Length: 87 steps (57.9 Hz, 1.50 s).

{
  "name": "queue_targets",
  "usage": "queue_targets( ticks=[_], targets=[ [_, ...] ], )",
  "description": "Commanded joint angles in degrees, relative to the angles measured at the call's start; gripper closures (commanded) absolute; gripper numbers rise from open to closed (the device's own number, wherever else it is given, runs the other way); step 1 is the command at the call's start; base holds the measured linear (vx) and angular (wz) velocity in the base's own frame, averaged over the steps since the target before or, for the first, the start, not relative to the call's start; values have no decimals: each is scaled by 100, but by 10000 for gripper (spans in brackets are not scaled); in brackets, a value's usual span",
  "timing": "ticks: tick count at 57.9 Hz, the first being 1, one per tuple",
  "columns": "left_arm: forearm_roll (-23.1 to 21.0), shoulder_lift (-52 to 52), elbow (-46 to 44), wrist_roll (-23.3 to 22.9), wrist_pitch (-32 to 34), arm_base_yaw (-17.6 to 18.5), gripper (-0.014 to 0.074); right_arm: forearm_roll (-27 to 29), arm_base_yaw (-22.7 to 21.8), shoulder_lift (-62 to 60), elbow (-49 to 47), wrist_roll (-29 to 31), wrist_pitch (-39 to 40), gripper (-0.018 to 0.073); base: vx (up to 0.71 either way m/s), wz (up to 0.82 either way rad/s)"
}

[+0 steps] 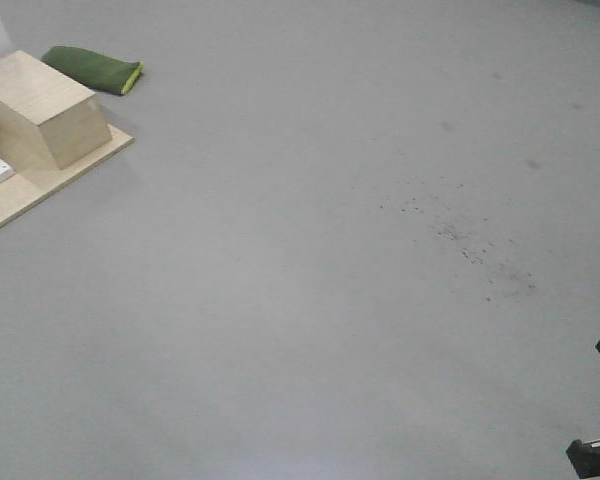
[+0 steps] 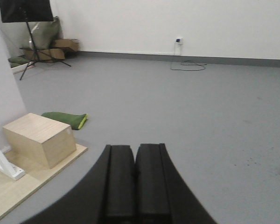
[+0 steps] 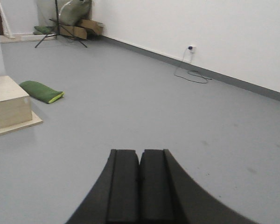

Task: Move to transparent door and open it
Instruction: 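Drive the base up to the transparent sliding door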

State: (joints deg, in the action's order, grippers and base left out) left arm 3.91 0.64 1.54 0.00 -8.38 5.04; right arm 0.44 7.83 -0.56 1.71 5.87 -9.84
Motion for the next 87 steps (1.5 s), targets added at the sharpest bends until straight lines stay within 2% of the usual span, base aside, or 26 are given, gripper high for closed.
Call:
queue_targets(
  ticks=[1, 57, 87],
  targets=[
    [-47, 73, 142, 0, 467, 17, 596, -44, -30, -84, 81, 6, 489, 557, 47, 51],
    [-47, 73, 142, 0, 467, 17, 596, -44, -30, -84, 81, 6, 489, 557, 47, 79],
    [-47, 73, 142, 0, 467, 17, 596, -44, -25, -84, 81, 6, 490, 557, 46, 39]
  ],
)
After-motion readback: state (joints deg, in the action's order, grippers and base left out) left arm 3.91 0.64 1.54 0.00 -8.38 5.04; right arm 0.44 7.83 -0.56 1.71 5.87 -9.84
